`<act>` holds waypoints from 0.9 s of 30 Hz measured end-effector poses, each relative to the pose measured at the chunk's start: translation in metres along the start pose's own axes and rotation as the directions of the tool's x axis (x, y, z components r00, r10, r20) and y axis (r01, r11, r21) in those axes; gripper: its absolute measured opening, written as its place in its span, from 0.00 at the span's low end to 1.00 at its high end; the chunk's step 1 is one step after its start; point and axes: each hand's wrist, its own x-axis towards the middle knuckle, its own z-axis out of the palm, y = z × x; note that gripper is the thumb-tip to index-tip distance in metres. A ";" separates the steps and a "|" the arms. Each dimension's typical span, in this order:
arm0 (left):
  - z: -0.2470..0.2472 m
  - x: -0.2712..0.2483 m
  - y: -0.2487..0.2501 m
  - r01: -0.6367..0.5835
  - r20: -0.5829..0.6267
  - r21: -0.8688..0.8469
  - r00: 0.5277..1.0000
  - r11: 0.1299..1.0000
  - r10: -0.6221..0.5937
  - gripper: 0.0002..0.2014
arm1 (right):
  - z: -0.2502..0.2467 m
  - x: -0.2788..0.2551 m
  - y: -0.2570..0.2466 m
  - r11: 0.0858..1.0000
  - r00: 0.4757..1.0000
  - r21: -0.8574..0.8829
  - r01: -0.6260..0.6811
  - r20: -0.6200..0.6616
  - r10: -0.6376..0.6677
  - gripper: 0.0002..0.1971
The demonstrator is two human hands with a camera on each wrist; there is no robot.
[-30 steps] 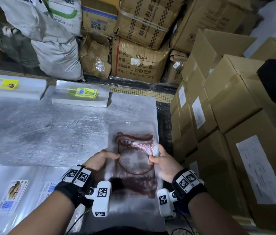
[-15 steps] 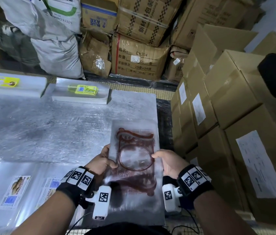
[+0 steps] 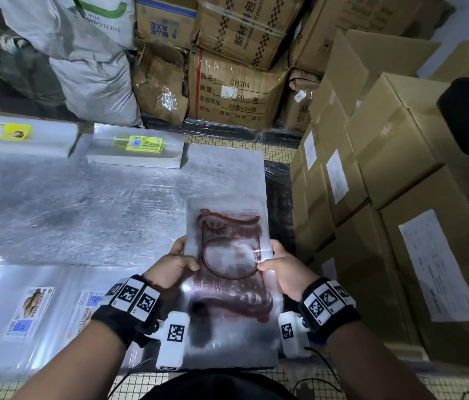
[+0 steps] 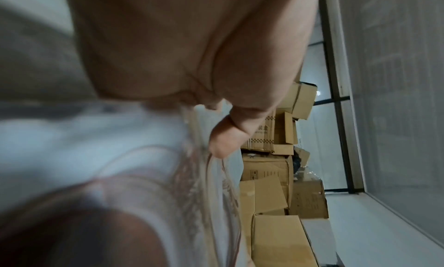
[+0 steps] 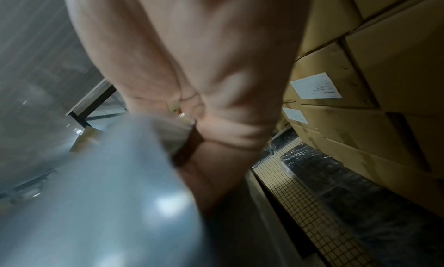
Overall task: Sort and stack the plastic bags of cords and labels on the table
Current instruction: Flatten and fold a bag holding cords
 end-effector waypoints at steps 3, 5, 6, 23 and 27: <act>0.004 -0.002 -0.004 -0.010 -0.046 0.083 0.999 0.997 0.014 0.36 | 0.000 -0.003 0.003 0.997 0.998 -0.063 -0.036 -0.053 0.033 0.21; 0.005 -0.005 -0.006 -0.034 -0.047 0.121 0.998 0.992 0.040 0.36 | 0.003 -0.004 0.004 0.990 0.997 -0.134 -0.043 -0.077 0.033 0.18; 0.007 -0.007 -0.006 -0.049 -0.046 0.133 0.997 0.990 0.056 0.36 | 0.004 -0.005 0.005 0.986 0.996 -0.157 -0.052 -0.074 0.041 0.20; 0.016 -0.036 -0.010 -0.067 -0.054 0.192 0.995 0.979 0.079 0.40 | 0.002 -0.023 0.019 0.991 0.990 0.056 -0.120 -0.065 0.124 0.20; 0.013 -0.036 -0.014 -0.062 -0.080 0.204 0.994 0.977 0.079 0.40 | 0.006 -0.025 0.023 0.991 0.980 0.041 -0.129 -0.145 0.134 0.18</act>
